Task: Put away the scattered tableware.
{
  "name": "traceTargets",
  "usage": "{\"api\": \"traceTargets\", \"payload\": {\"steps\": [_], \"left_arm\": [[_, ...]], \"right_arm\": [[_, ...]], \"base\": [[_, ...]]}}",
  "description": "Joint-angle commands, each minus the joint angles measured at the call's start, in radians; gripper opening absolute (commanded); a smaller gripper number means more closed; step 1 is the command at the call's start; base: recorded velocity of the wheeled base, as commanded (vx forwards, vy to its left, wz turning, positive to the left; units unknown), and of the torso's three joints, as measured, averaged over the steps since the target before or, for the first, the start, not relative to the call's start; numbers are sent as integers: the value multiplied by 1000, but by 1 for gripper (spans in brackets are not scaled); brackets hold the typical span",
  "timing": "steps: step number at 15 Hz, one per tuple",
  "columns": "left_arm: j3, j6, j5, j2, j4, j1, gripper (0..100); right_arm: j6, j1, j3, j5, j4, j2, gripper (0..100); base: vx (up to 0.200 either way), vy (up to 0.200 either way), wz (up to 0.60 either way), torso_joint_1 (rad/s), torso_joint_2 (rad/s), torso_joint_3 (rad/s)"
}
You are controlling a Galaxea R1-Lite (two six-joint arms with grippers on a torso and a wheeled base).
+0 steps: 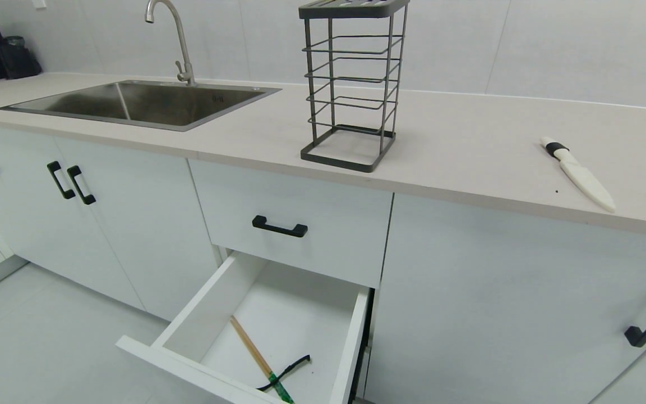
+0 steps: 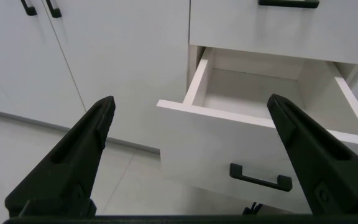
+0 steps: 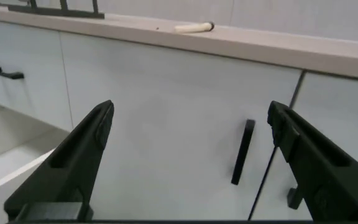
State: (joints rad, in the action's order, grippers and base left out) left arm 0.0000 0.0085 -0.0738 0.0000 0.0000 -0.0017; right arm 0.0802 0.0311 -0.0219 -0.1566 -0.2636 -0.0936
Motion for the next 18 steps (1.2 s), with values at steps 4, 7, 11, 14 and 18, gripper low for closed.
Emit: {"api": "traceTargets", "payload": {"steps": [4,7,11,14,18], "left_arm": [[0,-1,-1,2,-2,0,100],[0,-12,2,2,-2,0,100],[0,-15,2,2,-17,0,100],[0,-22,-18,2,-337,0,100],[-9,-76,-179,8,-163,-1,100]], "right_arm": [[-77,-33,22,43,218,80,100],[-79,-33,20,124,271,78,100],[-82,-33,20,124,271,78,100],[-82,-33,20,124,271,78,100],[-82,-33,20,124,271,78,100]], "base": [[0,0,0,0,0,0],[0,0,0,0,0,0],[0,0,0,0,0,0],[0,0,0,0,0,0],[0,0,0,0,0,0]]}}
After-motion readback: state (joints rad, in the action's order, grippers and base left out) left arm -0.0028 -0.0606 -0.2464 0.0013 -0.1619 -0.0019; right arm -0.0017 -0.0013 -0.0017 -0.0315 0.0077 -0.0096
